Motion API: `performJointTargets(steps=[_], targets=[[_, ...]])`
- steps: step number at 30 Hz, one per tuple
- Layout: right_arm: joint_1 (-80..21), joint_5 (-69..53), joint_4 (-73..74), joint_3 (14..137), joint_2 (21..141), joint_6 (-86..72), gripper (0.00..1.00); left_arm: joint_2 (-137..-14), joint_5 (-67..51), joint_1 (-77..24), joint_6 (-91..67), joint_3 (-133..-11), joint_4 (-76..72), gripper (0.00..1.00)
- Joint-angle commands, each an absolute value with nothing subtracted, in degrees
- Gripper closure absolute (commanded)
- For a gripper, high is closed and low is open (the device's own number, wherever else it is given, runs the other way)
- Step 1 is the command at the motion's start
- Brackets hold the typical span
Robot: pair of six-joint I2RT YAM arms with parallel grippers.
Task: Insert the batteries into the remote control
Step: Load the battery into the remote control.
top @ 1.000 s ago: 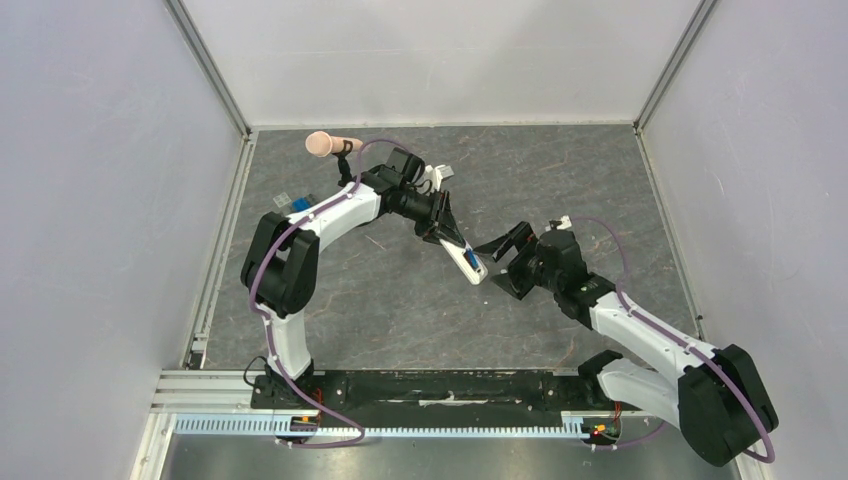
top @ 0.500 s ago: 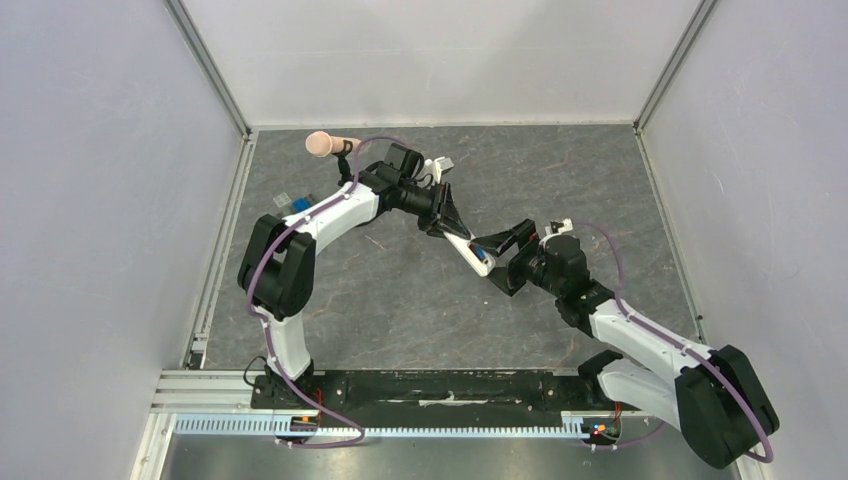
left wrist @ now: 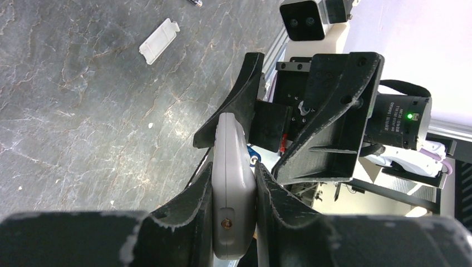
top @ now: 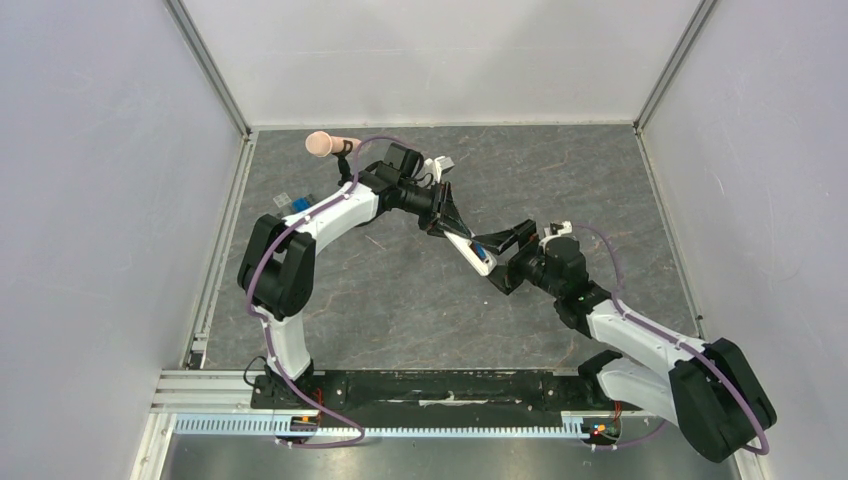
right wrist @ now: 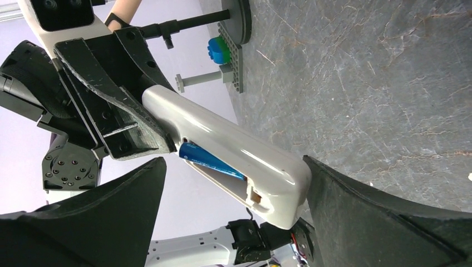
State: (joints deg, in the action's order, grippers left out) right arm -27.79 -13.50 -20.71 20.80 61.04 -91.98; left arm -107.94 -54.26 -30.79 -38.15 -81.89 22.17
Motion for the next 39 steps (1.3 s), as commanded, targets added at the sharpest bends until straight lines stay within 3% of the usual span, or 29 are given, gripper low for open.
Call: performJointTargets(steps=[1,10,23,39], targets=[[-27.7,-13.0,-26.5,18.4,60.7,-94.4,0.08,-104.8,-57.2,-31.1,-37.2,-82.4,21.7,0.98],[-27.3,-13.0,-33.9,15.4,61.0,-97.0,0.2,-104.9,-56.9,-31.4,-35.3,-83.0,23.3,0.98],[-27.1,-15.7,-34.3,17.8,64.0,-95.8,0.14,-104.9,-56.7,-32.2,-34.6,-83.4,23.3,0.98],[-26.9,-17.9,-39.9,15.1,65.5,-98.4,0.46,-104.5,-56.5,-32.2,-37.4,-84.0,23.0,0.98]])
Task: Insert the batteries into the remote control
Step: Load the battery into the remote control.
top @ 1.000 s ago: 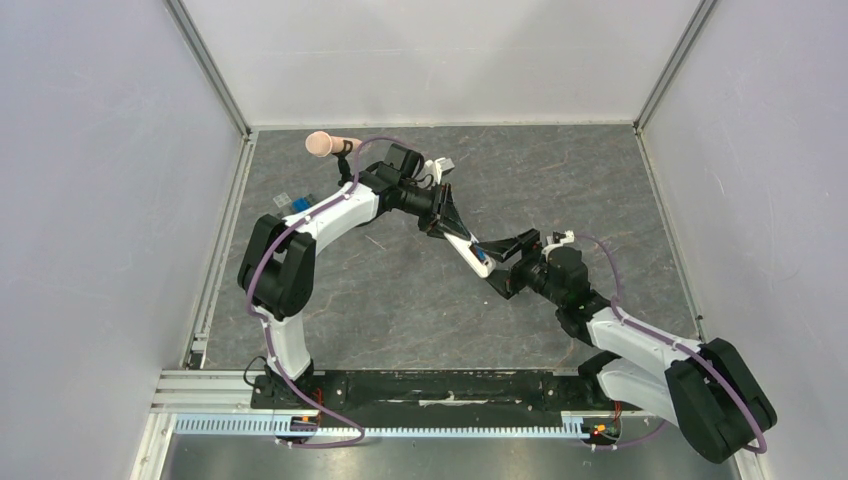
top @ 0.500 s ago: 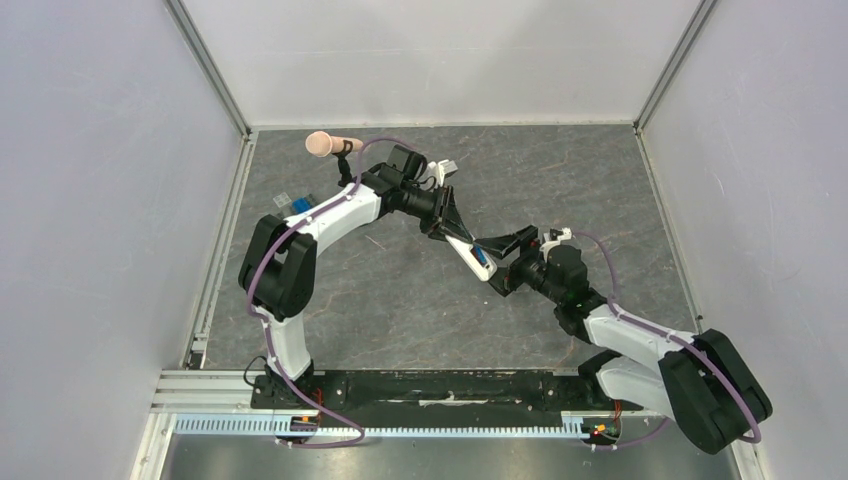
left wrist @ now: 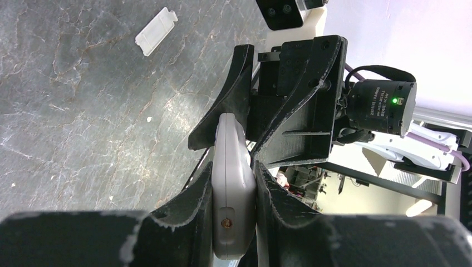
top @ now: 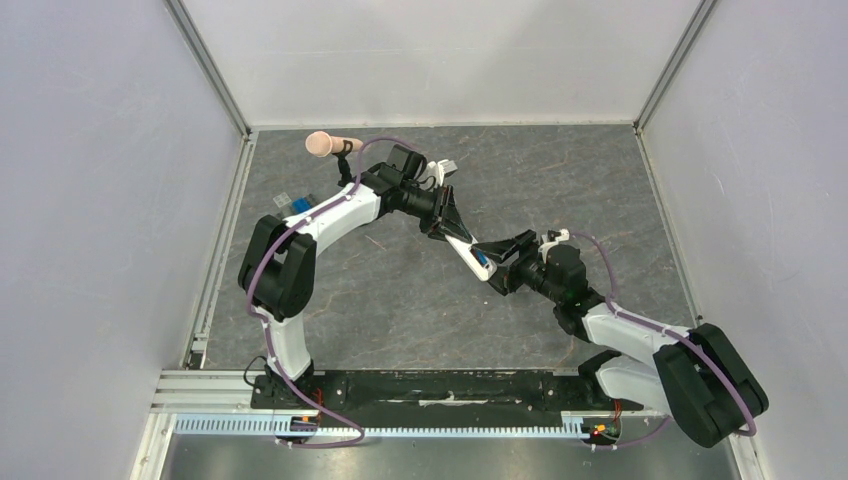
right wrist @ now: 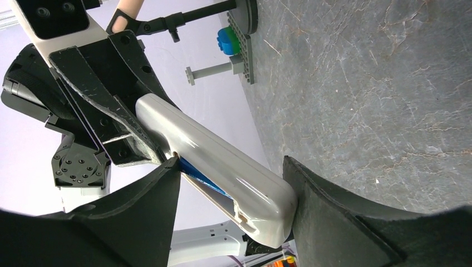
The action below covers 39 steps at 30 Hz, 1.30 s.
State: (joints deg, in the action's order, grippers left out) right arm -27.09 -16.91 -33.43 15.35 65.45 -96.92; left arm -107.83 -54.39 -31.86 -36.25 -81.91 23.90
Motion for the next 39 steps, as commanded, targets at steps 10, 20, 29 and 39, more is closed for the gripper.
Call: performJointTargets(steps=[10,20,29,39], targets=[[-26.9,-17.7,-45.3,12.6,65.8,-99.1,0.56,-102.9,-60.2,-32.2,-48.8,-82.9,14.5,0.98],[-26.8,-17.2,-46.0,12.5,66.2,-96.2,0.62,-100.6,-64.5,-32.1,-70.1,-76.6,-12.2,0.98],[-25.9,-18.5,-47.5,11.3,64.6,-95.7,0.52,-99.5,-63.3,-31.8,-66.0,-75.2,-8.9,0.98],[-24.4,-22.1,-48.0,13.1,59.6,-96.9,0.21,-100.7,-58.9,-31.6,-50.0,-78.2,8.8,0.98]])
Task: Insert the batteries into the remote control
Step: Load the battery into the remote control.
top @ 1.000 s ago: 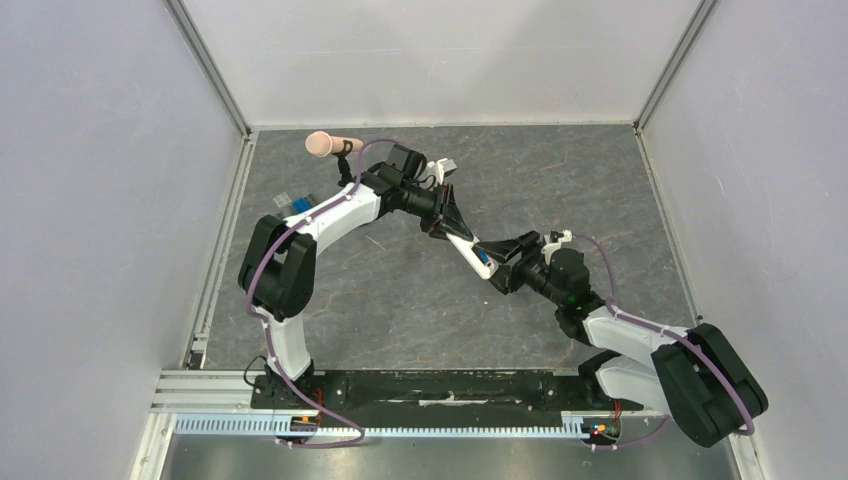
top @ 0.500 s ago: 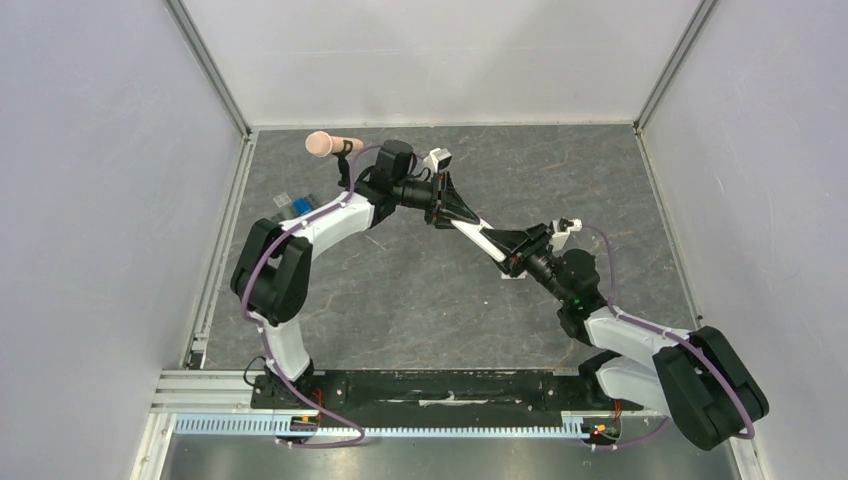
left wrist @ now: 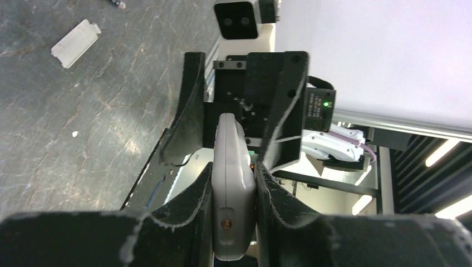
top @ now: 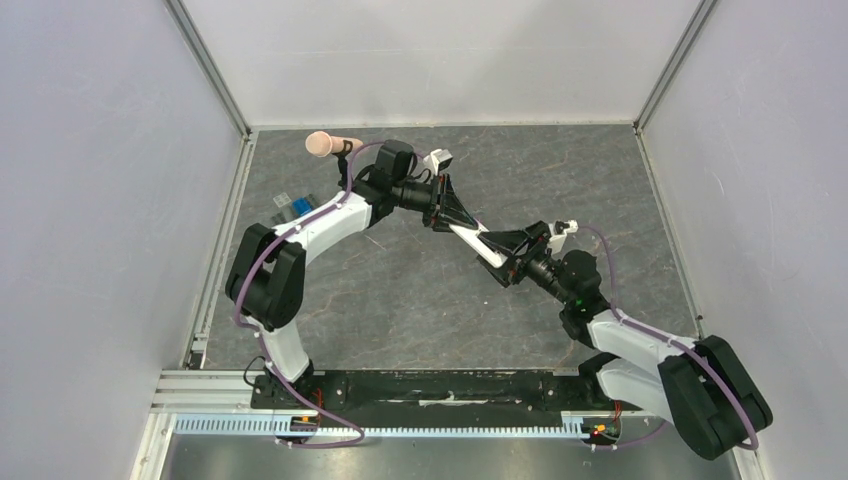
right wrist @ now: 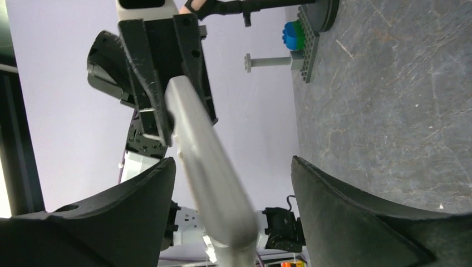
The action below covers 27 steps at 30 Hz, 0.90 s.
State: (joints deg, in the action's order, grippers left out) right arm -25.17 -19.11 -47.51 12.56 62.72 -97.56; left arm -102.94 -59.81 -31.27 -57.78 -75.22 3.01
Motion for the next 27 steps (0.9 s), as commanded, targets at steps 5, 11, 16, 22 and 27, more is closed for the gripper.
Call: performJointTargets(steps=[5,11,16,22,27], targets=[[-23.3,-23.2,-46.5,13.2,56.7,-96.0,0.15,-101.4,-58.5,-31.6,-46.6,-79.1,11.1,0.98],[-22.3,-26.5,-36.5,16.6,55.5,-85.2,0.13,-100.7,-58.9,-31.6,-37.9,-80.4,15.9,0.98],[-21.2,-27.5,-23.1,23.6,54.2,-66.7,0.13,-99.9,-57.6,-31.5,-23.2,-83.8,28.8,0.98],[-21.2,-27.3,-10.8,33.8,54.8,-44.3,0.14,-100.3,-57.0,-31.6,-18.4,-85.8,35.2,0.98],[-21.3,-26.4,-7.4,36.3,55.3,-29.8,0.17,-100.1,-57.2,-31.6,-19.1,-85.7,35.2,0.98]])
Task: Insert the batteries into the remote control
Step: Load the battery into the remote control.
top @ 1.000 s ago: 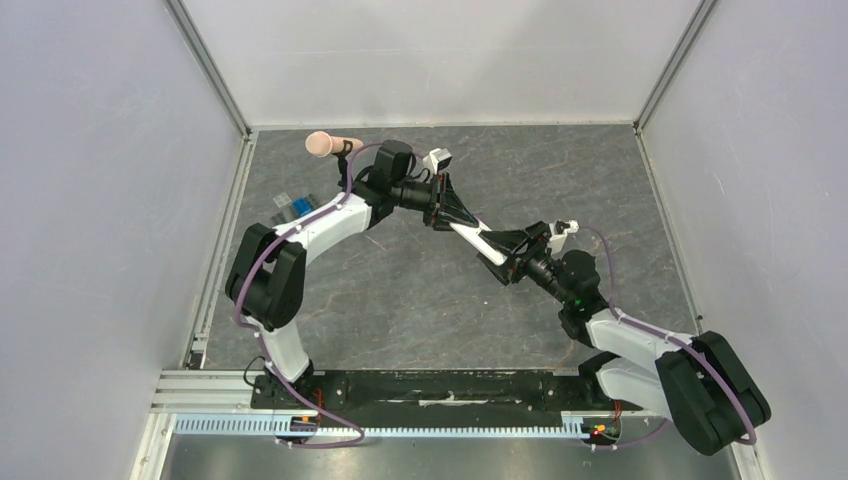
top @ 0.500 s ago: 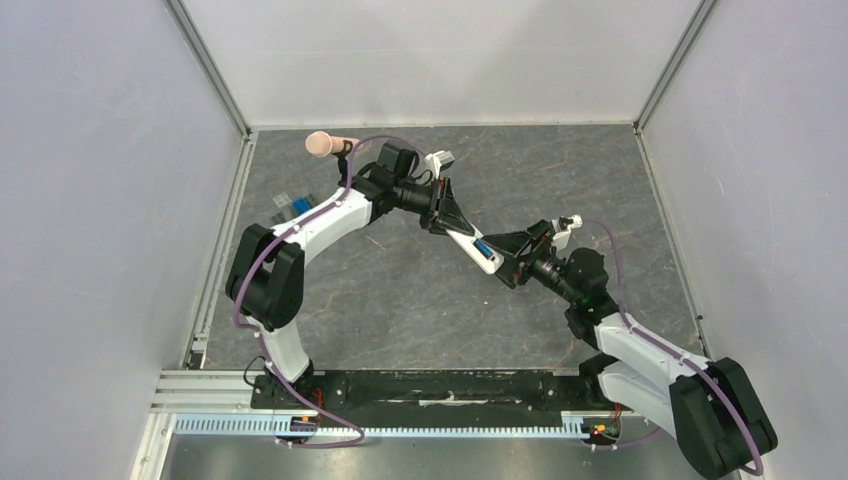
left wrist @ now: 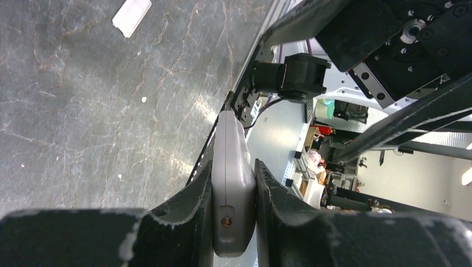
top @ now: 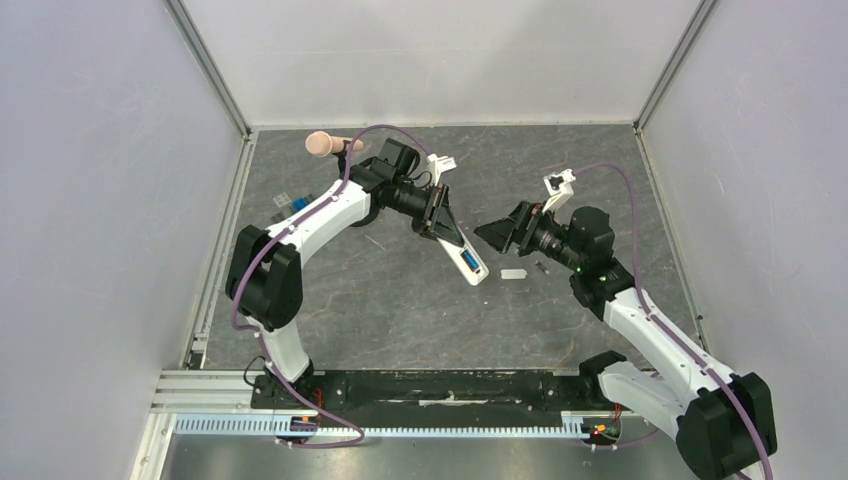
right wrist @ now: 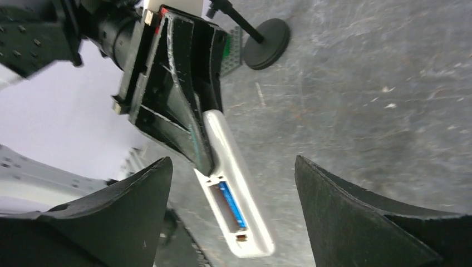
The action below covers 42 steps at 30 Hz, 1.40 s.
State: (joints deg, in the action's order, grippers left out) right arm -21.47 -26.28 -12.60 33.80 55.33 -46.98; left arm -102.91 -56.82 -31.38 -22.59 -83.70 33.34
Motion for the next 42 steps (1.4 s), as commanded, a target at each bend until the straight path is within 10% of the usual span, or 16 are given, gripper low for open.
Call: performJointTargets(steps=[1,20,33,42], targets=[[-21.4,-26.4,-7.1,36.4,55.2,-27.8,0.19,-100.1,-57.2,-31.6,-19.3,-85.7,35.2,0.98],[-34.9,-17.3,-4.0,38.5,55.9,-12.2,0.53,-99.9,-57.3,-31.6,-20.5,-86.1,36.2,0.98],[-37.5,-14.0,-2.8,38.5,58.2,-9.4,0.5,-100.3,-58.2,-31.7,-20.2,-86.7,36.2,0.98],[-37.7,-12.1,-3.0,38.0,58.5,-9.7,0.71,-100.5,-58.8,-31.7,-19.8,-86.8,36.2,0.98]])
